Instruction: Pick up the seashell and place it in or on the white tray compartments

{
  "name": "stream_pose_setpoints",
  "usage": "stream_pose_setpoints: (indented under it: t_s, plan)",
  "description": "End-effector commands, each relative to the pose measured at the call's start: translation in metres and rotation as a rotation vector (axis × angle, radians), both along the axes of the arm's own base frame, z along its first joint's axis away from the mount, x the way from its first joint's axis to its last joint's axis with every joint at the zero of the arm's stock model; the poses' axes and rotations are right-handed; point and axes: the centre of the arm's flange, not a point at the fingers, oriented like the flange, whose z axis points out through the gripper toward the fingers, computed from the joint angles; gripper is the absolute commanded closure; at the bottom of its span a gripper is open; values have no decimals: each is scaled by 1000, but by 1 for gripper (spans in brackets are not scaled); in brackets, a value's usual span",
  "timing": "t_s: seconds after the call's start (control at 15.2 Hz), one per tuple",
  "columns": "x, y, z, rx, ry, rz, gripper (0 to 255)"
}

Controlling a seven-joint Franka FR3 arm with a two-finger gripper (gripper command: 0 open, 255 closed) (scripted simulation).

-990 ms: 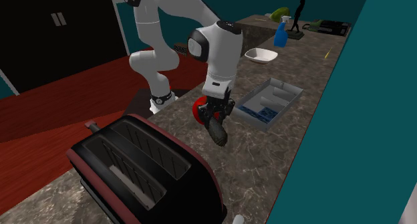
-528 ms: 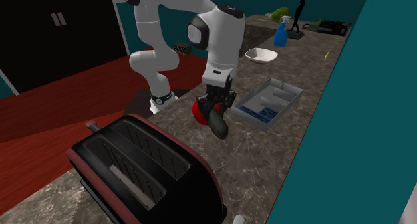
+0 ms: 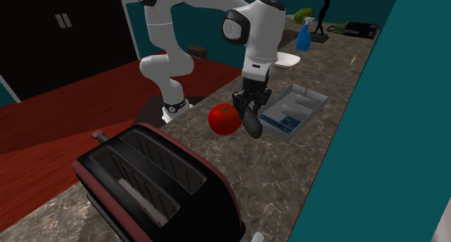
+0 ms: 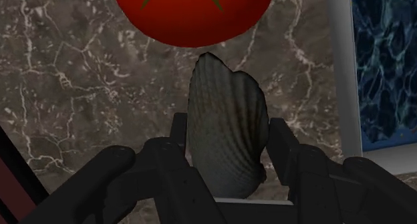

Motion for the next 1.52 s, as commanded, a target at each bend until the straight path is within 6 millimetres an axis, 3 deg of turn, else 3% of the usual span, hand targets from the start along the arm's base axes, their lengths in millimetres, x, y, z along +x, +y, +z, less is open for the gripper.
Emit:
stream_pose_setpoints:
  t_s: [0.0,1.32,1.45]
  plan:
    - [-21,17,0,0,0,-1,255]
    - [-208,205,0,0,0,-1,255]
    - [-208,205,-11,0,0,-1,255]
